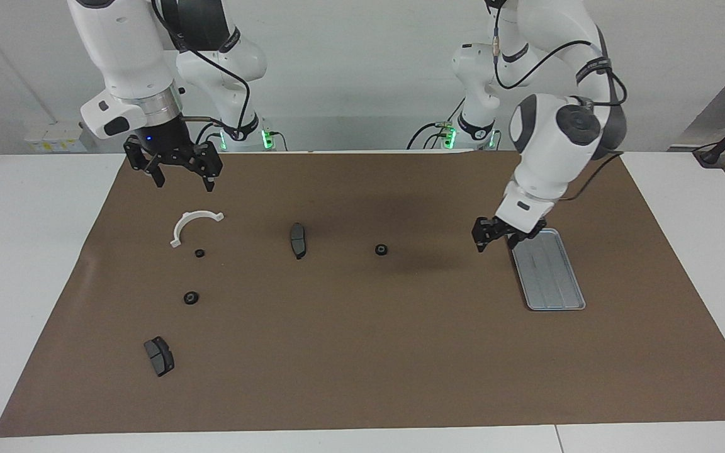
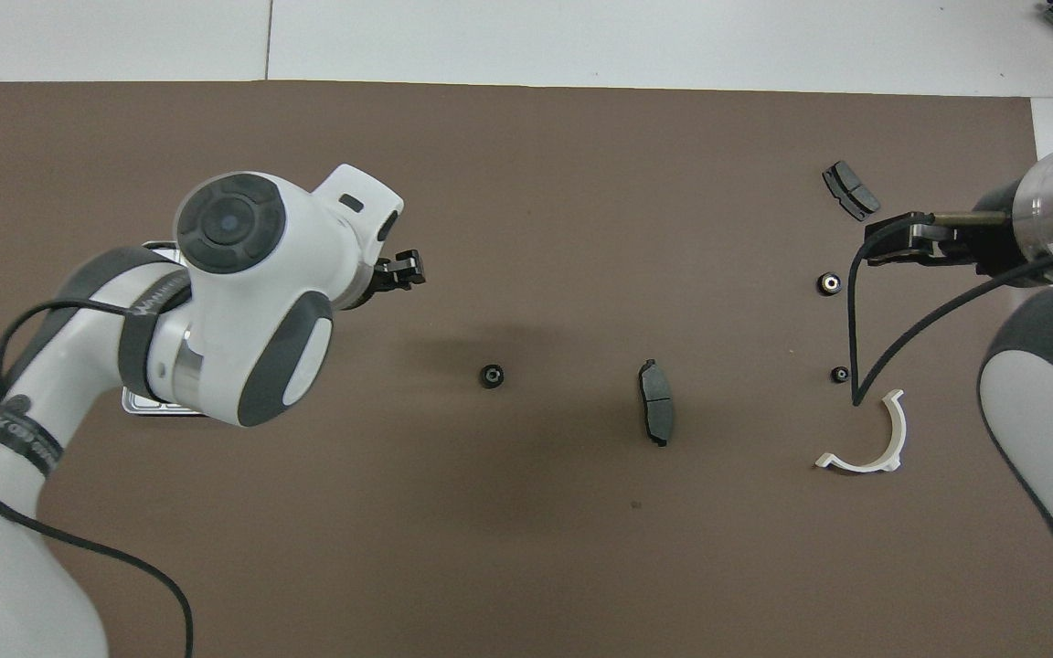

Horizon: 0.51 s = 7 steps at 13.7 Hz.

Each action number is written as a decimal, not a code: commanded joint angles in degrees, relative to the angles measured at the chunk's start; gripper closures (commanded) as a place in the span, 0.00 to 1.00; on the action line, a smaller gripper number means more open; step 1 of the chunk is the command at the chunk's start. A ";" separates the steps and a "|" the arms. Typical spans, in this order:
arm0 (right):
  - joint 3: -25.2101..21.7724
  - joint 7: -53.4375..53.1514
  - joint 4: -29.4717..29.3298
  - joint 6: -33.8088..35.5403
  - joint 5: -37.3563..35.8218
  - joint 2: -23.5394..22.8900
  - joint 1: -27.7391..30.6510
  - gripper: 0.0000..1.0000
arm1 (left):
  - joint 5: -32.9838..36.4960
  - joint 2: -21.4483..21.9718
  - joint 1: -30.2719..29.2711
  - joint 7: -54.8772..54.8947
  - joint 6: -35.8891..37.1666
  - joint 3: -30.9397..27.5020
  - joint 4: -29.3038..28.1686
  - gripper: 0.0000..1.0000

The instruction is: Place bearing gear from tray to pile

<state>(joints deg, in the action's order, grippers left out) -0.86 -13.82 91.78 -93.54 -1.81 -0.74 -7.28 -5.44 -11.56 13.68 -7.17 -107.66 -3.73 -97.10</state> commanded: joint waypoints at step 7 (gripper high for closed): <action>4.29 0.90 1.04 1.25 1.55 0.56 5.79 0.00 | 6.13 7.34 -8.24 7.97 16.42 0.21 5.60 0.05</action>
<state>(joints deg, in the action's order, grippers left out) 2.51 -13.78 92.71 -92.40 -1.44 -0.63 -3.00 -2.37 -6.36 5.49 0.78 -93.53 -4.06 -91.07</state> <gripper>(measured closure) 0.000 0.167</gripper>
